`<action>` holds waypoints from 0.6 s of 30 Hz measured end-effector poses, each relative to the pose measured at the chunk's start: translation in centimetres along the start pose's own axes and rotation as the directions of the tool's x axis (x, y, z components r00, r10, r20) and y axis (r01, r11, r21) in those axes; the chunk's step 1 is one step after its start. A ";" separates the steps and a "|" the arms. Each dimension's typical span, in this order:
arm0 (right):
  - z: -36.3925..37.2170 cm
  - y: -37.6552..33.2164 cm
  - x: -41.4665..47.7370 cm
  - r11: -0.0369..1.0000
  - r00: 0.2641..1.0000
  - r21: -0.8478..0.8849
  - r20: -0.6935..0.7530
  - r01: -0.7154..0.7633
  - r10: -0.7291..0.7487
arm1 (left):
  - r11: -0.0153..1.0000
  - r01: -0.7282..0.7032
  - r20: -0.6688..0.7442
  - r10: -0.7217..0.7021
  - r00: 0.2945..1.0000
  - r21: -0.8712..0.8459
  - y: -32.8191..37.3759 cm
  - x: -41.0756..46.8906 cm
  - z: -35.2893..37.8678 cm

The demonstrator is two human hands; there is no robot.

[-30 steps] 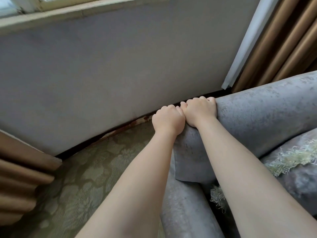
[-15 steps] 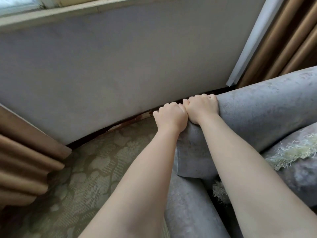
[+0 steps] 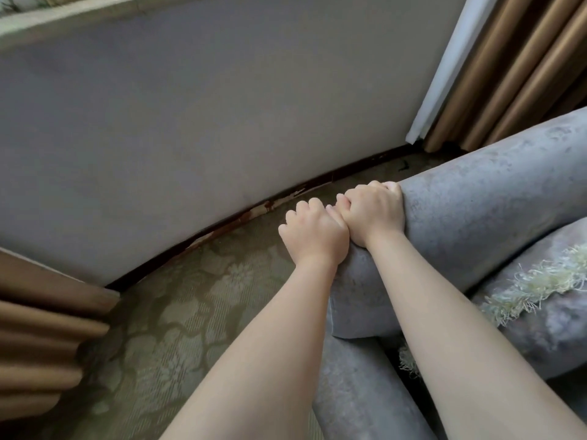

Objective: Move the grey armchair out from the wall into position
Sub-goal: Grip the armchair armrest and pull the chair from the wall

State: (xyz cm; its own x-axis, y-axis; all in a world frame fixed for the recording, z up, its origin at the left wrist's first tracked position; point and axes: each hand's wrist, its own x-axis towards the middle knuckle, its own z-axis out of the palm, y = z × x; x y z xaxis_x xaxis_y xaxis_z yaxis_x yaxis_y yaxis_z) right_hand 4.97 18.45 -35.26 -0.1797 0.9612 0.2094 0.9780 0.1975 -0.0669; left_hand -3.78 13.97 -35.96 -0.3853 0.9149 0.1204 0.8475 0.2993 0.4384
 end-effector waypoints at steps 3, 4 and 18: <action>0.1 0.0 0.0 1.000 1.000 0.012 -0.008 0.008 -0.008 | 1.000 0.010 -0.030 -0.010 0.999 -0.021 0.1 0.0 -0.1; 0.0 0.0 0.0 1.000 1.000 0.013 -0.013 0.012 -0.011 | 1.000 0.007 -0.019 -0.008 1.000 -0.024 0.1 -0.1 -0.1; -1.9 -0.1 -3.1 0.997 0.993 -0.027 0.095 0.076 -0.073 | 0.999 -0.007 0.060 0.009 0.998 -0.036 -0.5 -3.4 -2.0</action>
State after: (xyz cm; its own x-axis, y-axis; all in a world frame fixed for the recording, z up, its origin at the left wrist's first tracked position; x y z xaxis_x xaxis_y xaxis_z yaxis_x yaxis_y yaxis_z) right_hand 5.61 15.08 -34.08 -0.2603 0.9580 0.1206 0.9639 0.2650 -0.0248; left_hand -3.63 10.20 -34.79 -0.3550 0.9322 0.0711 0.8364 0.2827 0.4696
